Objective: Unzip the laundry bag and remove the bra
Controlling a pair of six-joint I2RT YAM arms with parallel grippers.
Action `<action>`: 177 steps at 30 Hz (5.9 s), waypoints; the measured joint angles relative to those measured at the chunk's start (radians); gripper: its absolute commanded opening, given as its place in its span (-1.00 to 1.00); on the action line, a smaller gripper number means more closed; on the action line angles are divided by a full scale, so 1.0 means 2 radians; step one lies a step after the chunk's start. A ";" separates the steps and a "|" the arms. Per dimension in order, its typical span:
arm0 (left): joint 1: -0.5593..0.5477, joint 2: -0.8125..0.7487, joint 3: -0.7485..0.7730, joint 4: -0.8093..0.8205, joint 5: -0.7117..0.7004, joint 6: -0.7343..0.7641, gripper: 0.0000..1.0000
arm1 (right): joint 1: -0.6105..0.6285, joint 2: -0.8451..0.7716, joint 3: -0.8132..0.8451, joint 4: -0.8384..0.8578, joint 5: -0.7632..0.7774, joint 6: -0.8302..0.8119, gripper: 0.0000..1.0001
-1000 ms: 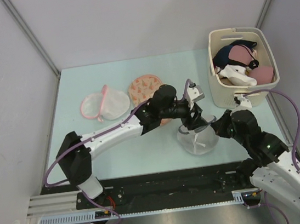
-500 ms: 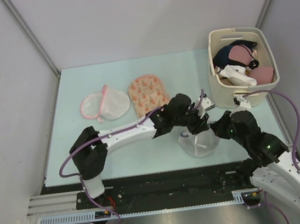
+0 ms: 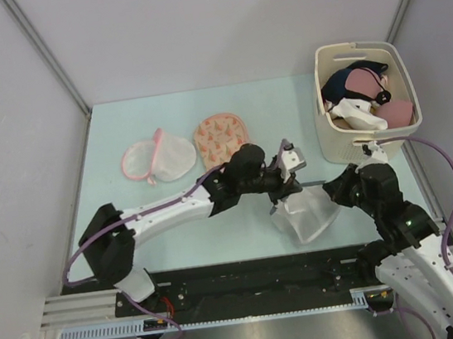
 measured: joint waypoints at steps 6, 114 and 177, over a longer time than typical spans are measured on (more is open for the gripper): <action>0.012 -0.080 -0.074 0.045 0.015 0.035 -0.99 | -0.043 0.004 0.003 0.015 -0.054 -0.003 -1.00; 0.008 -0.140 -0.093 0.058 -0.097 0.062 0.93 | -0.092 -0.031 -0.123 0.130 -0.117 0.026 -1.00; -0.035 -0.074 0.029 -0.088 -0.217 0.065 -0.99 | -0.163 -0.008 0.007 0.024 -0.083 -0.050 0.18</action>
